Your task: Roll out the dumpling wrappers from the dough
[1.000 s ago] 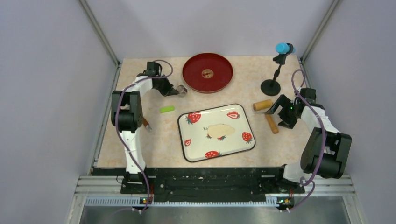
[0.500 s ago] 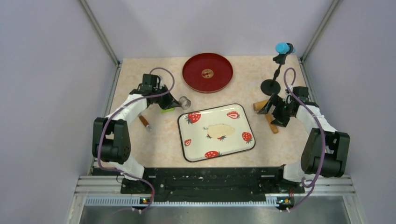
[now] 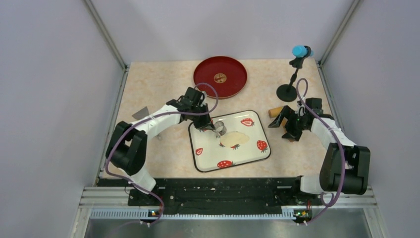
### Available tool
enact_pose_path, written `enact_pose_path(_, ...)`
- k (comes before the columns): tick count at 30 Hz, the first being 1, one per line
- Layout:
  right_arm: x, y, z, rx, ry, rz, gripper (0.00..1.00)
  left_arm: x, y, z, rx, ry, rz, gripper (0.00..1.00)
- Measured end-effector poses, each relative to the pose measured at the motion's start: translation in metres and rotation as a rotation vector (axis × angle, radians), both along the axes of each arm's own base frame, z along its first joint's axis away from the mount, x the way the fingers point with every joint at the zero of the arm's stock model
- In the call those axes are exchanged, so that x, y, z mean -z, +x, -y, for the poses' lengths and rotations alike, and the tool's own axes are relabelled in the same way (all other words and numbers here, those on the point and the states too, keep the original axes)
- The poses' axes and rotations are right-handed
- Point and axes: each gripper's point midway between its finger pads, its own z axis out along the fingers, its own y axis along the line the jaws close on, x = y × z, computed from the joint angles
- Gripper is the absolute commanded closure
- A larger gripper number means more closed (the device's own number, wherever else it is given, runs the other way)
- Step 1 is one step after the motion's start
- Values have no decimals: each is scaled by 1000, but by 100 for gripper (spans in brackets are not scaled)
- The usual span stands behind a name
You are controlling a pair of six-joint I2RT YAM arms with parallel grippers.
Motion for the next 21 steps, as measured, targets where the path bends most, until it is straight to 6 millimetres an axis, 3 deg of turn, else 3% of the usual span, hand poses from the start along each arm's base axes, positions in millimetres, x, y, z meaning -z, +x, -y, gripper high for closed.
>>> enact_pose_path(8, 0, -3, -4, -9, 14, -3, 15, 8, 10, 29, 90, 84, 33, 100)
enact_pose_path(17, -5, -5, -16, -49, 45, -1, 35, 28, 0, 60, 186, 159, 31, 100)
enact_pose_path(21, -22, 5, -32, -108, 62, 27, 44, 38, -9, 64, 218, 200, 27, 100)
